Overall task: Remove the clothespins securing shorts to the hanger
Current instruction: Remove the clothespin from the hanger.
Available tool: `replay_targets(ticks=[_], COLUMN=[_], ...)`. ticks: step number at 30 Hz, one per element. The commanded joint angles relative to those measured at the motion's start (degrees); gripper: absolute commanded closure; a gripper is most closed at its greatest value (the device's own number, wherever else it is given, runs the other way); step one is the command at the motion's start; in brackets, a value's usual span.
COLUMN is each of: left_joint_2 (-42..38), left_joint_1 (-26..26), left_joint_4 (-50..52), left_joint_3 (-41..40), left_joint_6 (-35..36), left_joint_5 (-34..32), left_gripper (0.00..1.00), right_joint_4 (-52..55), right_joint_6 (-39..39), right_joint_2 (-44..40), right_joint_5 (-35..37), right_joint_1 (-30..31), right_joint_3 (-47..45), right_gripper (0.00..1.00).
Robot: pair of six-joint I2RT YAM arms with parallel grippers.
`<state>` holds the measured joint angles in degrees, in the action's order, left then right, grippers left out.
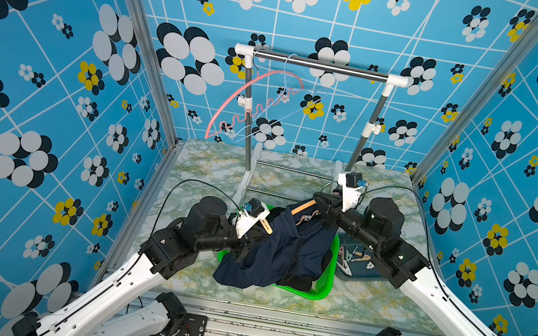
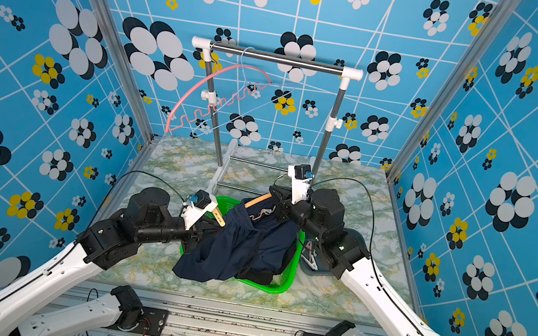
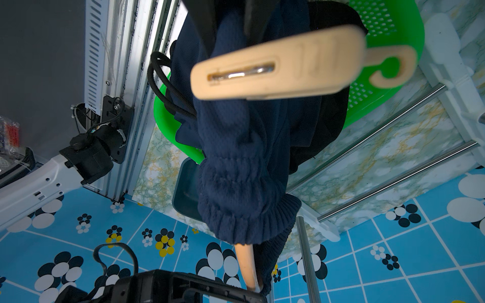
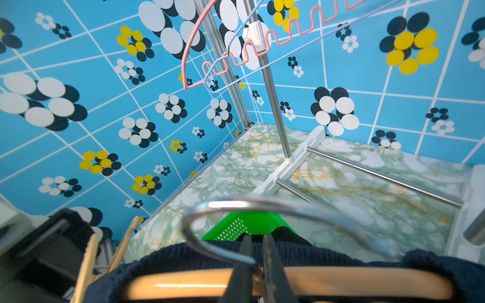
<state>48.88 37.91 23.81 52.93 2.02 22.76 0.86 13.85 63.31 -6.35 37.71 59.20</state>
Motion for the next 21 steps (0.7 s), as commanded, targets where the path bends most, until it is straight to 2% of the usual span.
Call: replay_targets(ticks=[1,3,4,6,7,10,11,12,15,18,21], left_joint_2=[-0.7,-0.9,-1.1,-1.4,-1.5,-2.8,-3.4,-4.2,-6.3,-8.2,-9.3], left_joint_1=[0.2,0.1,-0.1,-1.0,-1.6,-3.7,-4.3,-4.9,-7.1,-9.6,-13.2], left_joint_4=[-9.6,-9.6,-9.2,-7.0,-5.6,-3.0,-2.7,-2.4,-2.6,-4.5,-11.2], left_joint_3=[-0.2,-0.7,-0.8,-0.6,-0.5,-1.2,-1.6,-2.1,-3.6,-4.8,-6.8], left_joint_6=[-1.8,-3.2,-4.1,-6.6,-8.0,-12.4,-13.8,-15.5,-20.8,-26.1,-33.3], left_joint_5=[1.1,1.1,1.2,2.1,2.4,5.8,6.9,7.8,9.5,9.7,12.6], left_gripper=[1.0,0.97,0.88,0.64,0.56,0.17,0.1,0.05,0.01,0.0,0.0], right_joint_4=[-1.5,-2.3,-2.7,-4.2,-4.9,-6.6,-7.0,-7.5,-8.6,-8.9,-9.0], right_joint_6=[0.4,-0.1,-0.2,-0.5,-0.6,-0.6,-0.6,-0.6,-0.4,-0.2,-0.1], right_joint_2=[0.2,-0.1,-0.1,-0.5,-0.5,-0.9,-1.0,-1.2,-1.6,-1.8,-1.8], right_joint_5=[0.9,1.1,1.2,1.3,1.3,1.3,1.2,1.2,0.8,0.5,0.0], right_joint_1=[0.4,0.4,0.4,0.5,0.4,0.4,0.4,0.4,0.4,0.4,0.4], right_joint_3=[1.3,0.8,0.5,-0.4,-0.7,-1.8,-2.0,-2.5,-3.2,-3.5,-3.4], right_gripper=[1.0,1.0,1.0,1.0,1.0,1.0,1.0,1.0,1.0,1.0,1.0])
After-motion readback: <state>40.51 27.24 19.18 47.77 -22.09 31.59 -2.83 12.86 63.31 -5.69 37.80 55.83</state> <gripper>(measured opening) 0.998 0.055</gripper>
